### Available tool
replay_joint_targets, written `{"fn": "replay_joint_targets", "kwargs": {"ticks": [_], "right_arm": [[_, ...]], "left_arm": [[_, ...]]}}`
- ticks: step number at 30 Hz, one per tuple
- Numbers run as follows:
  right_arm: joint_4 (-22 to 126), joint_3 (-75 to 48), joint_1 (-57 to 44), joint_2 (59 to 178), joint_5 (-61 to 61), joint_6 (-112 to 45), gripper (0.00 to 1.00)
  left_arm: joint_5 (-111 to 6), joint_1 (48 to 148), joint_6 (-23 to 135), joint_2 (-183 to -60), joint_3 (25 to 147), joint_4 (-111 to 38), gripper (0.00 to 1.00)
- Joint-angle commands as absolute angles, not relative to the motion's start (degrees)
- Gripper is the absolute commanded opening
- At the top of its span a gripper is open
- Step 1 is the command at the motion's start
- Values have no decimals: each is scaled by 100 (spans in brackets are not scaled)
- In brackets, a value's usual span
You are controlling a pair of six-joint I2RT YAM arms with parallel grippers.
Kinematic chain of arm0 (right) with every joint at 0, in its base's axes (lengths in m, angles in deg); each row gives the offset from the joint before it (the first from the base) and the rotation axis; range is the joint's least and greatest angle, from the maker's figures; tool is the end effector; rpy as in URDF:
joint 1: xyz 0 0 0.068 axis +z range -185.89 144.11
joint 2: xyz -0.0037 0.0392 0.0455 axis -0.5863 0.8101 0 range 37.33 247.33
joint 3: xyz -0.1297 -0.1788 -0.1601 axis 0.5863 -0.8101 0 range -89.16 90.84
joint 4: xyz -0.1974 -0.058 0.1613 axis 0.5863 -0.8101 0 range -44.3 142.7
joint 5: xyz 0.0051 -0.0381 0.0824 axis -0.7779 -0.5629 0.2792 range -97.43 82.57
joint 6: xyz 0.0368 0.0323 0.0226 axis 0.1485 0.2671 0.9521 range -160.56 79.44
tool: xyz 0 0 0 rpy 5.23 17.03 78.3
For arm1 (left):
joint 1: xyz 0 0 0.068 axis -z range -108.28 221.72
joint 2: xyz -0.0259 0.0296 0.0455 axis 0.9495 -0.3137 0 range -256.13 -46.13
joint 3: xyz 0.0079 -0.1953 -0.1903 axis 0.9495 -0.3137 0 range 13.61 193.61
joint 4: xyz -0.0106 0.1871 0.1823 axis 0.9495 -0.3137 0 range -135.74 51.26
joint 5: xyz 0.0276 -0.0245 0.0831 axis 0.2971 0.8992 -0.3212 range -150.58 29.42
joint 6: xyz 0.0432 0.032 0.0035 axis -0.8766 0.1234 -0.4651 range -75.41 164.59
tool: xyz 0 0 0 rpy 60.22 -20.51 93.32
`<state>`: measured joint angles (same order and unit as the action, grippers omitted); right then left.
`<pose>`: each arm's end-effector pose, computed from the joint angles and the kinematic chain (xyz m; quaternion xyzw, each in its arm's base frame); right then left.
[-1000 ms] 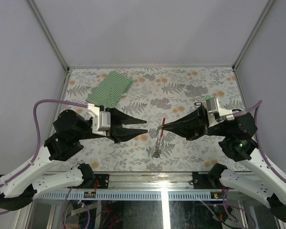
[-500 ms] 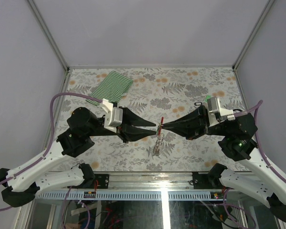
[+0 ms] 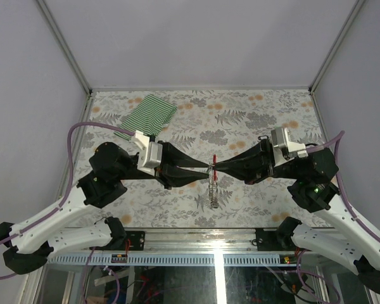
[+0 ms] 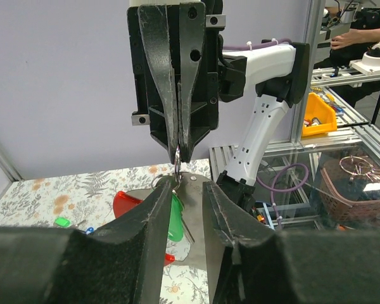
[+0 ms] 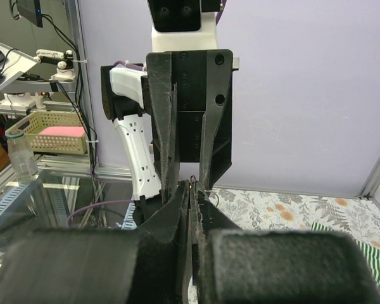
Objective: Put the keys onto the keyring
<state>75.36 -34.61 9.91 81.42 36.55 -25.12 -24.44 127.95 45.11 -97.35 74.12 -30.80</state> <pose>0.0826 0.1204 0.4551 -0.4334 0.3400 0.5688 0.6108 0.0853 -0.1653 0.4485 0.4843 0.3819 -0.5256 0.5860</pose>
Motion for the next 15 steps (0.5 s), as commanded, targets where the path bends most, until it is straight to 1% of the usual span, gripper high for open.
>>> {"fn": "replay_joint_targets", "kwargs": {"ticks": [1, 4, 9, 12, 15], "right_arm": [[7938, -3404, 1021, 8144, 3570, -2538, 0], [7929, -3422, 1025, 8147, 3573, -2559, 0], [7879, -3435, 1025, 8164, 3572, -2604, 0], [7837, -3446, 1025, 8141, 3557, -2638, 0], [7789, -3449, 1024, 8127, 3548, -2670, 0]], "left_arm": [[-2383, 12816, 4591, -9755, 7452, -2585, 27], [-2382, 12822, 4602, -9786, 7456, -2536, 26], [-2372, 12820, 4613, -9841, 7491, -2528, 21], [-2373, 12822, 4614, -9860, 7502, -2522, 12], [-2435, 12815, 4648, -9886, 7513, -2525, 1]]}}
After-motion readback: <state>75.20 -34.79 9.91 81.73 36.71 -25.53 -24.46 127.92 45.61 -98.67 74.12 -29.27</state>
